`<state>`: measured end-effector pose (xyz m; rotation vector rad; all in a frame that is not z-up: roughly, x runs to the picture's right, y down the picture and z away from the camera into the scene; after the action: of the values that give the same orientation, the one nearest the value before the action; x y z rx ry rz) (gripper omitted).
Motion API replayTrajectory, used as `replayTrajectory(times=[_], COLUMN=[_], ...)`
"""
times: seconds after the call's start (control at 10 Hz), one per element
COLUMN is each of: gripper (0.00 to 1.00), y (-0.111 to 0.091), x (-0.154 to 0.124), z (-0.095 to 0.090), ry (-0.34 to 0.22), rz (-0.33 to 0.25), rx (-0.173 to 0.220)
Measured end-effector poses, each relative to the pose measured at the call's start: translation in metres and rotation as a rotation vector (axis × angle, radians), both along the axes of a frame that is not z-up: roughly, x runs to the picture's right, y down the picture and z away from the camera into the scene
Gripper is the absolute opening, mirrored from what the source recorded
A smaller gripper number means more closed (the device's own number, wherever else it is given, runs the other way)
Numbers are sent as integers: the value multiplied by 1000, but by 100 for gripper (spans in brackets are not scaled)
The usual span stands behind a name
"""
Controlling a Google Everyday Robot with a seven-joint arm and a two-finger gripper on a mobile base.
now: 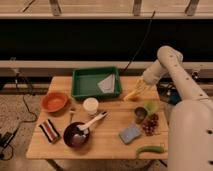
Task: Place banana in plastic cup
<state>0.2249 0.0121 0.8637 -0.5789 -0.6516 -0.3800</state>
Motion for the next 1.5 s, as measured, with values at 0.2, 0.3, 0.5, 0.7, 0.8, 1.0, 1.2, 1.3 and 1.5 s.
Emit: replayTrajectory(times=[0.2,0.3,0.5,0.7,0.8,1.0,1.2,1.3,1.5], gripper=[0,0,0,0,0,0,0,0,0], y=[-8,-9,-6,5,14,25,30,29,28], x=[20,28,48,61,68,74,84,84,89], z=[-1,-3,-13,-27,-37,-50,-59,-60,-62], ry=[27,35,42,41,39,30,32,31,34], rz=[16,21,31,38,46,56,73,75,80], rx=[19,24,31,28,24,17,12,11,9])
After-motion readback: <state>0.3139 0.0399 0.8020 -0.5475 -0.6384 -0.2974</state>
